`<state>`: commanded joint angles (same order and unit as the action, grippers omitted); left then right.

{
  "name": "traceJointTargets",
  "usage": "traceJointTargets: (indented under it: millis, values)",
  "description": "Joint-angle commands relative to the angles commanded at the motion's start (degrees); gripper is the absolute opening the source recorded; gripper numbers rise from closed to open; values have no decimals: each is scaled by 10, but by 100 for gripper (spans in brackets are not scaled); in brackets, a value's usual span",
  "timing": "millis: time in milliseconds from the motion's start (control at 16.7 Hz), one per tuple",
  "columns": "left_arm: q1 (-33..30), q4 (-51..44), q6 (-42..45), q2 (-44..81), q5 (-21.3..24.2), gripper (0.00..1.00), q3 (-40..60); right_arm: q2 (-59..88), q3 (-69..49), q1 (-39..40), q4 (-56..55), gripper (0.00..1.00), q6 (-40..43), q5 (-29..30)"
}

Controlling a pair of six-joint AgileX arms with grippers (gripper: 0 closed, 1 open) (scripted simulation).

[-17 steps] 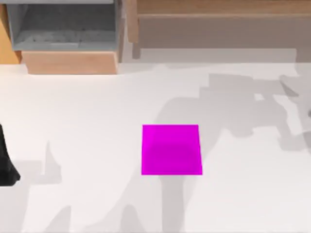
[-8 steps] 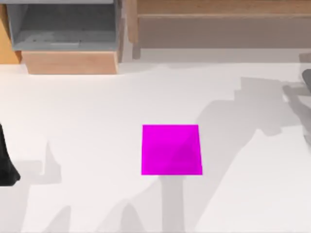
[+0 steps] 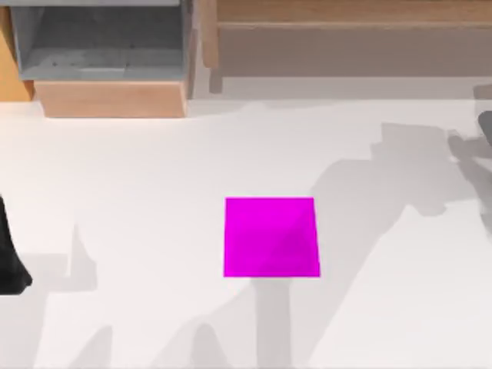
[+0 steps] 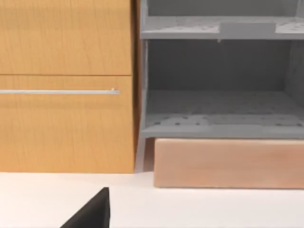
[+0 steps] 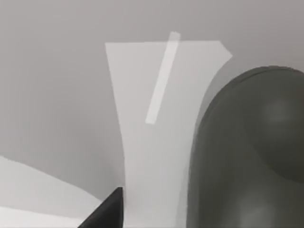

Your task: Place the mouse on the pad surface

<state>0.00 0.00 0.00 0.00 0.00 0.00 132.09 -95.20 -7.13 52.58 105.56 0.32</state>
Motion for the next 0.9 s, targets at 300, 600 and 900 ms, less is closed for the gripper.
traceJointTargets:
  millis: [300, 600, 900]
  values:
    - [0, 0, 0, 0, 0, 100, 0, 0, 0, 0, 0, 25, 0, 0]
    - [0, 0, 0, 0, 0, 100, 0, 0, 0, 0, 0, 0, 0, 0]
    - [0, 0, 0, 0, 0, 100, 0, 0, 0, 0, 0, 0, 0, 0]
